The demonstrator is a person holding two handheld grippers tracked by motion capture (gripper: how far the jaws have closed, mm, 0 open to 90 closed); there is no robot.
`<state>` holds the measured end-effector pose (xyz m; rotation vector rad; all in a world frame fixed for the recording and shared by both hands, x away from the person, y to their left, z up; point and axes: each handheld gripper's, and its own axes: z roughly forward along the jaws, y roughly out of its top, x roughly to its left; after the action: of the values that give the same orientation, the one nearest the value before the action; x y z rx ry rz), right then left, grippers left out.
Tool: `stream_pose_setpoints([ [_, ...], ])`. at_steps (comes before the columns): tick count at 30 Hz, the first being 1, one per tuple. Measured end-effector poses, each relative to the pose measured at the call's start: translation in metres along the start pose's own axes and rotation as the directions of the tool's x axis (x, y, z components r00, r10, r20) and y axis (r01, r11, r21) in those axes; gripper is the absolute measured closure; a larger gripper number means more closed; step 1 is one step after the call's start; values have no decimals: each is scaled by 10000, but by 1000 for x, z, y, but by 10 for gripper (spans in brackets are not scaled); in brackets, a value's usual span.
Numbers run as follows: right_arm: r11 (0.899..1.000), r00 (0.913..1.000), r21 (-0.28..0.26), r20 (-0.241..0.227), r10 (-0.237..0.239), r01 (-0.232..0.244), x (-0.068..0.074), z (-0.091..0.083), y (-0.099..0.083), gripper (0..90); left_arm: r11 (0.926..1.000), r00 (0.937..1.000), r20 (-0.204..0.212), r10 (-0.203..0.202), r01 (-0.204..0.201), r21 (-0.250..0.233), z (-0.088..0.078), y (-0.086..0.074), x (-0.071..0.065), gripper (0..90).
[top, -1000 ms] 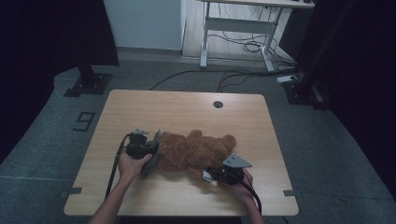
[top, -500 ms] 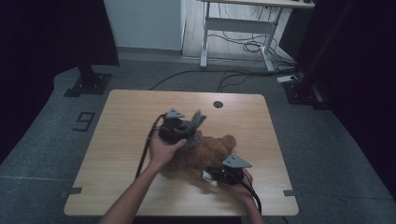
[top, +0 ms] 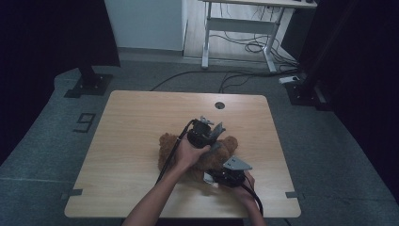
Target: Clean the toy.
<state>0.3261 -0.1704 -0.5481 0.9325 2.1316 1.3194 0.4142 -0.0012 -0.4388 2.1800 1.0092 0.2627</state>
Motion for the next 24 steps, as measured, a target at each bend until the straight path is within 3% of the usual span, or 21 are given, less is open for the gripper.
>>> stream_pose_setpoints([
  [6, 10000, 10000, 29, -14, 57, -57, 0, 0, 0, 411, 9992, 9981, -479, -398, 402, 87, -12, -13, 23, 760],
  [10, 10000, 10000, 21, -16, 61, -61, 0, 0, 0, 412, 9991, 9967, -709, -404, 410, 61, -21, -22, 37, 760],
  [17, 10000, 10000, 47, 2, -6, 6, 1, 0, 0, 413, 9974, 9931, -926, -715, 710, -79, -41, -35, 59, 758],
  [21, 10000, 10000, 71, 8, -1, 1, 1, 0, 0, 414, 9932, 9888, -991, -1120, 1082, -432, -56, -47, 72, 757],
  [24, 10000, 10000, 67, 0, 36, -36, 1, 0, 0, 414, 9917, 9863, -1153, -1176, 1106, -652, -70, -62, 82, 756],
])
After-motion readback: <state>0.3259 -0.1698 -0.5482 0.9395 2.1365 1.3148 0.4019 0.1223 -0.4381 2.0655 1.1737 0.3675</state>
